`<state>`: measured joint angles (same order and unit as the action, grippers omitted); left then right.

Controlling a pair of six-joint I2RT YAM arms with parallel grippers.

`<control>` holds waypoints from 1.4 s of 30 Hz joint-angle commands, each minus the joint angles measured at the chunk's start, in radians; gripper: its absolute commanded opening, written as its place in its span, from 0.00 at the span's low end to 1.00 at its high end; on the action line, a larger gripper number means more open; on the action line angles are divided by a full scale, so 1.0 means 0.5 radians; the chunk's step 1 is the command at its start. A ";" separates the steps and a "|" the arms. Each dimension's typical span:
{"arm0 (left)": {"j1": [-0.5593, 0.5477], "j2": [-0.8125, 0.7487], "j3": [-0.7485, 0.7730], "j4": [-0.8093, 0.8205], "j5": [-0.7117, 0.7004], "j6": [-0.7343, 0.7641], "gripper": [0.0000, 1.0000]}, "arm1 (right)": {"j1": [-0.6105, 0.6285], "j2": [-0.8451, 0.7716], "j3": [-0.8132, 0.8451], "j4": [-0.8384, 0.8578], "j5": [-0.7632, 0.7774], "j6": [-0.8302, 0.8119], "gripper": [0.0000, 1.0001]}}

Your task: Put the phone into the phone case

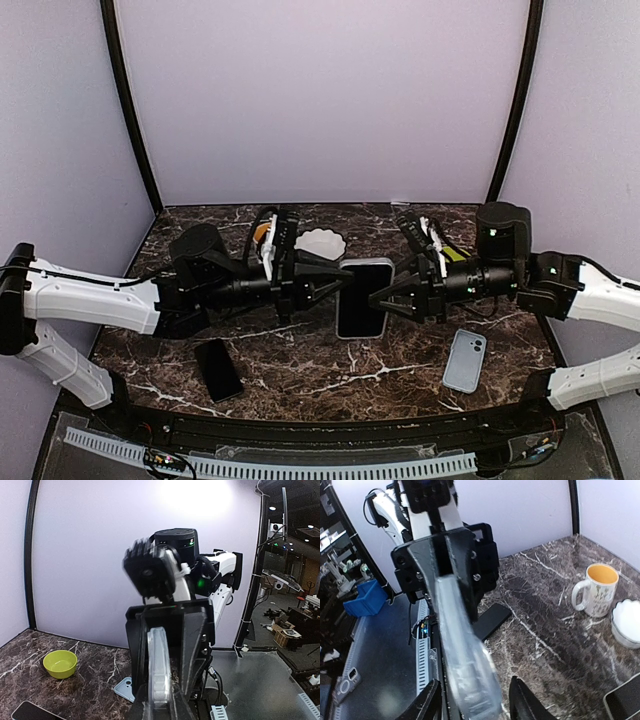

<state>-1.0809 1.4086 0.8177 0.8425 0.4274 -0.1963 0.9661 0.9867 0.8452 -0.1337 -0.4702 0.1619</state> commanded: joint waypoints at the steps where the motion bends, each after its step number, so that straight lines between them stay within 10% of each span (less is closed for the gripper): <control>1: -0.007 -0.089 0.110 0.170 0.042 -0.046 0.00 | -0.009 0.023 -0.018 0.163 -0.070 0.070 0.31; 5: -0.007 -0.116 0.081 0.159 0.028 -0.054 0.00 | -0.012 0.004 -0.017 0.191 -0.063 0.057 0.00; 7: -0.007 -0.123 0.072 0.131 0.044 -0.040 0.06 | -0.012 -0.024 0.005 0.194 -0.064 0.048 0.00; 10: -0.007 -0.108 0.047 0.009 0.062 0.004 0.42 | -0.017 -0.102 0.049 0.225 -0.061 0.026 0.00; 16: -0.010 0.022 0.063 -0.175 0.287 -0.005 0.57 | -0.021 -0.170 0.193 0.190 -0.059 -0.045 0.00; 19: -0.011 0.094 0.085 -0.173 0.345 -0.027 0.53 | -0.021 -0.151 0.232 0.158 -0.060 -0.064 0.00; 25: -0.012 0.131 0.103 -0.157 0.327 -0.025 0.04 | -0.021 -0.133 0.240 0.135 -0.053 -0.072 0.00; 31: -0.013 0.109 0.069 -0.138 0.268 -0.030 0.02 | -0.025 -0.142 0.212 0.072 0.066 -0.065 0.00; 37: -0.008 0.010 -0.008 -0.202 0.055 -0.008 0.67 | -0.114 -0.026 0.200 -0.199 0.326 0.039 0.00; 42: 0.011 -0.108 -0.016 -0.412 -0.398 0.052 0.89 | -0.308 0.189 0.086 -0.337 0.231 0.267 0.00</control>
<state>-1.0801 1.4372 0.8120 0.6975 0.4107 -0.1963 0.8856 1.0145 0.9253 -0.2562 -0.3752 0.1974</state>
